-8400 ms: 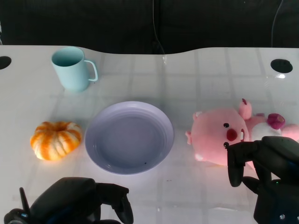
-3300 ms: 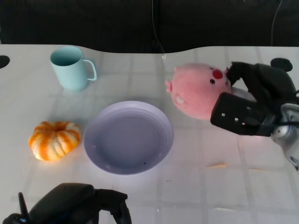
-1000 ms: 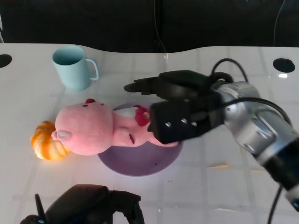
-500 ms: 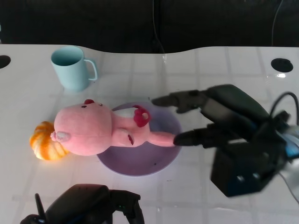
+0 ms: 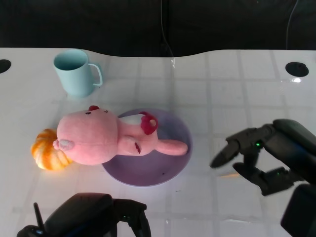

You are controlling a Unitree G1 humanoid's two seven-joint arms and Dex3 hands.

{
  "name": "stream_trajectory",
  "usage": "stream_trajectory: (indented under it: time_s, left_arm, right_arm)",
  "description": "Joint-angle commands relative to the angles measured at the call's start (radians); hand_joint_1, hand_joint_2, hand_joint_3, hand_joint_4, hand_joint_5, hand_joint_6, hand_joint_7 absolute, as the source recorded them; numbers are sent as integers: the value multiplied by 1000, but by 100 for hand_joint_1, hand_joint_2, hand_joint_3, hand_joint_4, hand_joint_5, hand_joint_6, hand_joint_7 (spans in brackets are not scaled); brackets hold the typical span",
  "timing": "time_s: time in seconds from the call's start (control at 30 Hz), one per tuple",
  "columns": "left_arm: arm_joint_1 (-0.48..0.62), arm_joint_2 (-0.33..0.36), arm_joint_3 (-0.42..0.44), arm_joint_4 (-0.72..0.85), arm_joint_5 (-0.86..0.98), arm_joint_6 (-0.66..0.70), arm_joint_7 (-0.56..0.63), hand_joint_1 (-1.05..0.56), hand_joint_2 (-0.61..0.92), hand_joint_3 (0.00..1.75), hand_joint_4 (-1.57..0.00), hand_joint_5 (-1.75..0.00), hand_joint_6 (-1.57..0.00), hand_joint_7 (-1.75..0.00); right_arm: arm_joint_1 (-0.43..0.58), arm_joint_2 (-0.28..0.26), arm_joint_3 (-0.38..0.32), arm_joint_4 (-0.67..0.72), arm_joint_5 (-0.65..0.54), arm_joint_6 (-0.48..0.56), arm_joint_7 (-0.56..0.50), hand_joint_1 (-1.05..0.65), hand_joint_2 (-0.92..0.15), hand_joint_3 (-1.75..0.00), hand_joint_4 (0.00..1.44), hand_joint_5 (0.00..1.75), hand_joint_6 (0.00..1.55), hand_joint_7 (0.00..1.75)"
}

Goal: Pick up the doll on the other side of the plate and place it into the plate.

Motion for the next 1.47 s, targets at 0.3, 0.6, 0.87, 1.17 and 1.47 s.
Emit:
stream_trajectory:
  time_s: [0.3, 0.6, 0.87, 1.17, 1.47]
  left_arm:
    - [0, 38, 40, 6, -47, -27, -6, -33, 92, 40, -72, -131, -73, -95]
    - [3, 28, 27, 1, -31, -44, 13, -34, 92, 42, -70, -133, -72, -94]
    - [14, 23, 32, -15, -31, -27, 5, -33, 92, 40, -68, -134, -72, -97]
    - [9, 35, 48, -12, -45, -29, -6, -34, 92, 41, -69, -132, -71, -97]
    - [4, 43, 57, 19, -49, -71, 8, -35, 92, 41, -70, -135, -71, -96]
  right_arm:
    - [73, -43, 3, -20, -99, 35, -2, -1, -27, -135, 95, 167, 91, 132]
    - [51, -61, 21, 57, -203, 30, -32, -2, -36, -108, 89, 175, 85, 135]
    - [37, -57, 35, 80, -216, 27, -31, -2, -39, -103, 89, 175, 86, 134]
    - [16, -60, 52, 117, -215, -5, -40, -6, -39, -102, 91, 169, 93, 117]
    - [14, -60, 53, 112, -208, -4, -34, -5, -38, -106, 91, 174, 92, 122]
